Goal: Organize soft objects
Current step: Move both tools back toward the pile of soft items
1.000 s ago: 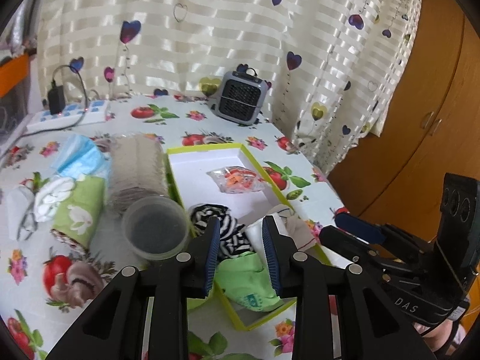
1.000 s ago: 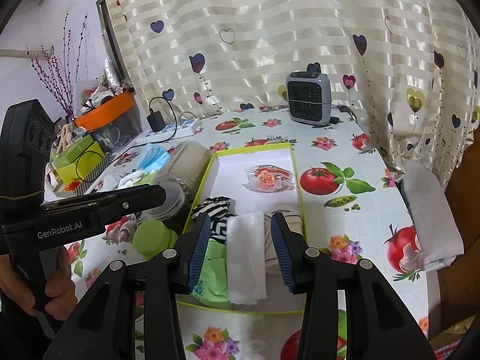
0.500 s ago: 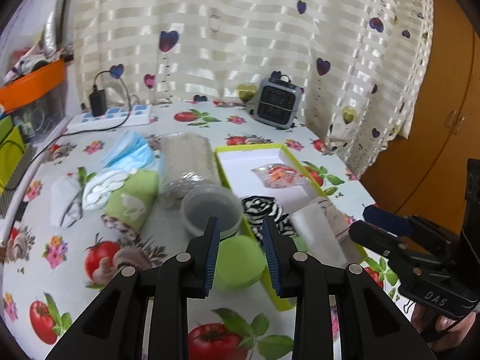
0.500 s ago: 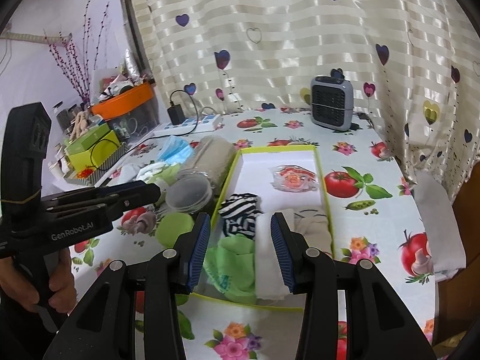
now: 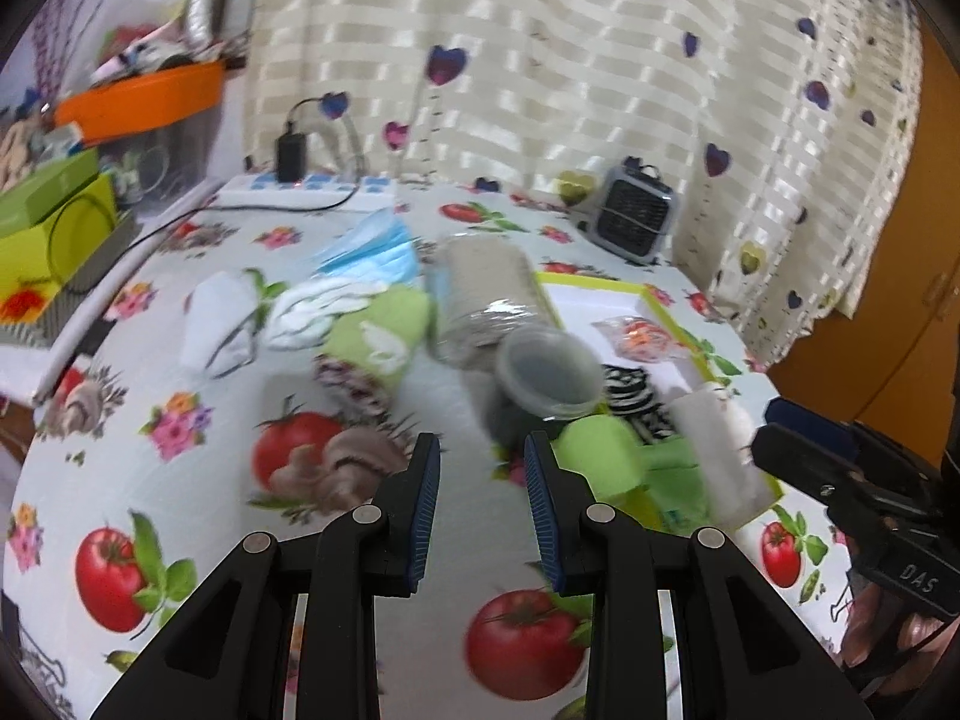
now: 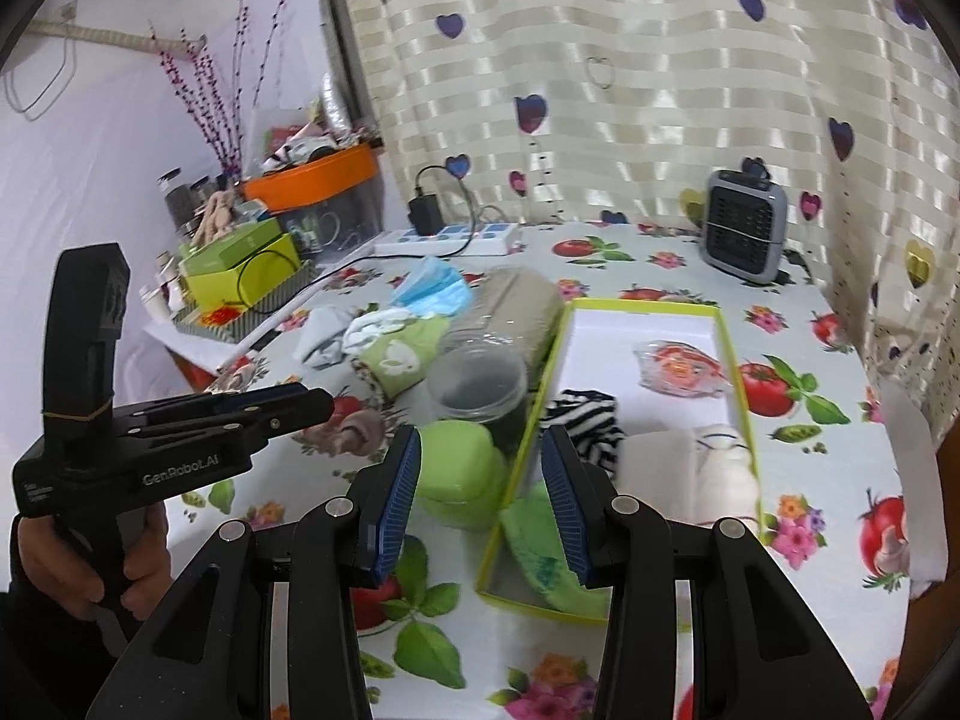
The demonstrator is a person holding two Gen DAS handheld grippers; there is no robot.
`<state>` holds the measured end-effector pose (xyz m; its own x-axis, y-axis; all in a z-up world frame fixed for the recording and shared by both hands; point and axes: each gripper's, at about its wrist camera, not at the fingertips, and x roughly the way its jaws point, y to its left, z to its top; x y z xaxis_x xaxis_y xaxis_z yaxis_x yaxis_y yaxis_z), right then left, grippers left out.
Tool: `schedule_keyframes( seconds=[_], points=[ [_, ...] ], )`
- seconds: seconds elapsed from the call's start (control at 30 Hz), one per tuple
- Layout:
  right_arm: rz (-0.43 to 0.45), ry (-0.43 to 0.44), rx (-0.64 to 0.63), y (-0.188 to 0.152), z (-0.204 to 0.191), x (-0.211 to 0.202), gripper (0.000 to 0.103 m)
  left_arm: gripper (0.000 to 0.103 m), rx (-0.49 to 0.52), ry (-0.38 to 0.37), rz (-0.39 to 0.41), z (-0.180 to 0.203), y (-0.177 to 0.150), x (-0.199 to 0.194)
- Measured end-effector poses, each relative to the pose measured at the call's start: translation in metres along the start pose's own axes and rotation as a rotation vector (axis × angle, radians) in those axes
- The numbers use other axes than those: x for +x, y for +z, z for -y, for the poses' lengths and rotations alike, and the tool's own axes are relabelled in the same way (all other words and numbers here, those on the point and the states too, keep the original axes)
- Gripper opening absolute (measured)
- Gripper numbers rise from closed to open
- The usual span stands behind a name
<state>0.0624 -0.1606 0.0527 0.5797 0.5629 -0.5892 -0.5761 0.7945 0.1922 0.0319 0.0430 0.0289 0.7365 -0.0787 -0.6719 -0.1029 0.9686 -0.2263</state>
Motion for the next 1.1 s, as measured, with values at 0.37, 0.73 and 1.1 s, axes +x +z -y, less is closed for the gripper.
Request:
schedule_keyframes(
  seconds=[0.37, 0.73, 1.1],
  points=[
    [-0.032, 0.042, -0.051, 0.004, -0.027, 0.017, 0.043, 0.028, -0.110, 0.116, 0.003, -0.047, 0.011, -0.008],
    [-0.056, 0.075, -0.099, 0.011, -0.050, 0.034, 0.043, 0.028, -0.170, 0.130, -0.008, -0.080, 0.006, -0.005],
    [-0.096, 0.132, -0.170, 0.023, -0.081, 0.069, 0.043, 0.028, -0.235, 0.146, 0.006, -0.126, 0.012, 0.004]
  ],
)
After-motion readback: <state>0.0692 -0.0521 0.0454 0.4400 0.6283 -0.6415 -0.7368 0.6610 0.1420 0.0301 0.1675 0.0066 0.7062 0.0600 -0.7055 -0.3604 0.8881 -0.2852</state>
